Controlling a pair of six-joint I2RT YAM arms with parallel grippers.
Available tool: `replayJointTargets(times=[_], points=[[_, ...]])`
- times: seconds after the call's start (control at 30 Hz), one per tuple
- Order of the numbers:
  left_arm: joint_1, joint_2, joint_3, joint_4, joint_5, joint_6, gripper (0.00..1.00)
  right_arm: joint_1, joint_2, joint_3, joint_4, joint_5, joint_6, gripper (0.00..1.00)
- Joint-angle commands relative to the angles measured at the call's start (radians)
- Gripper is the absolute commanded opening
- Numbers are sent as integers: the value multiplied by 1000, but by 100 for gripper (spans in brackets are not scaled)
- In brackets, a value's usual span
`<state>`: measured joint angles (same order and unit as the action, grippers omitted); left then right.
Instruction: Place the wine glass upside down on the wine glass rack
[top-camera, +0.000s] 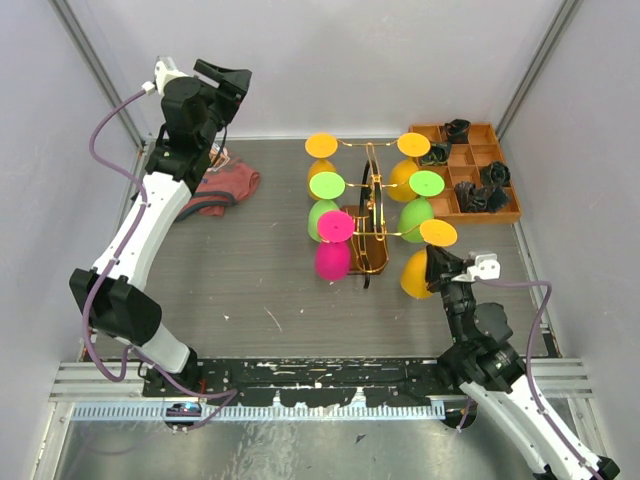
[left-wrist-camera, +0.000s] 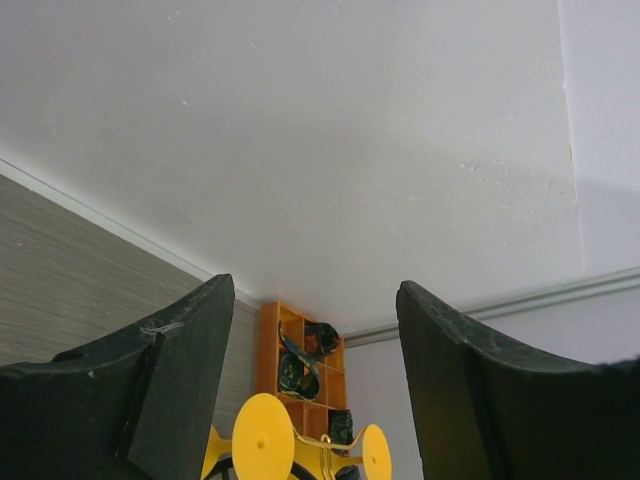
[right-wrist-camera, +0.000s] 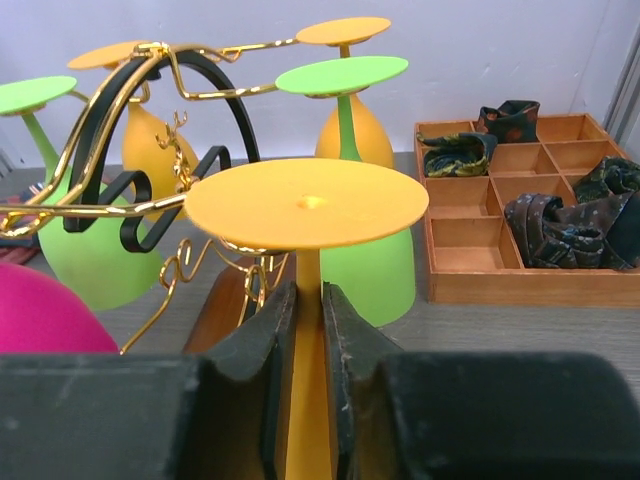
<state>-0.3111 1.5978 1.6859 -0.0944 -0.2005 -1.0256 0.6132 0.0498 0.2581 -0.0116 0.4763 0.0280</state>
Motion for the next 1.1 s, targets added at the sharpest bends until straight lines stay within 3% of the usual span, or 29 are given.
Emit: replayJointTargets(times=[0.0,0.13,0.33,0.67,0.77,0.9,1.07], points=[[4,-1,5,38,-22,-2,73,-3,27,62,-64,-11,21,25],[3,-3,-1,43,-24,-6,73,-3,59,107,-100,-14,23,39],[3,-15,-18,56,-43,-5,74,-3,55,199,-214,7,33,52],[4,-12,-19,64,-48,-8,75,-3,116,465,-522,71,68,73],[3,-10,-19,65,-48,-11,75,-3,144,541,-589,71,90,84],[3,-13,-24,71,-51,-2,75,-3,185,610,-613,73,73,99],[4,-16,-23,76,-63,47,77,-2,349,711,-513,117,-9,100]])
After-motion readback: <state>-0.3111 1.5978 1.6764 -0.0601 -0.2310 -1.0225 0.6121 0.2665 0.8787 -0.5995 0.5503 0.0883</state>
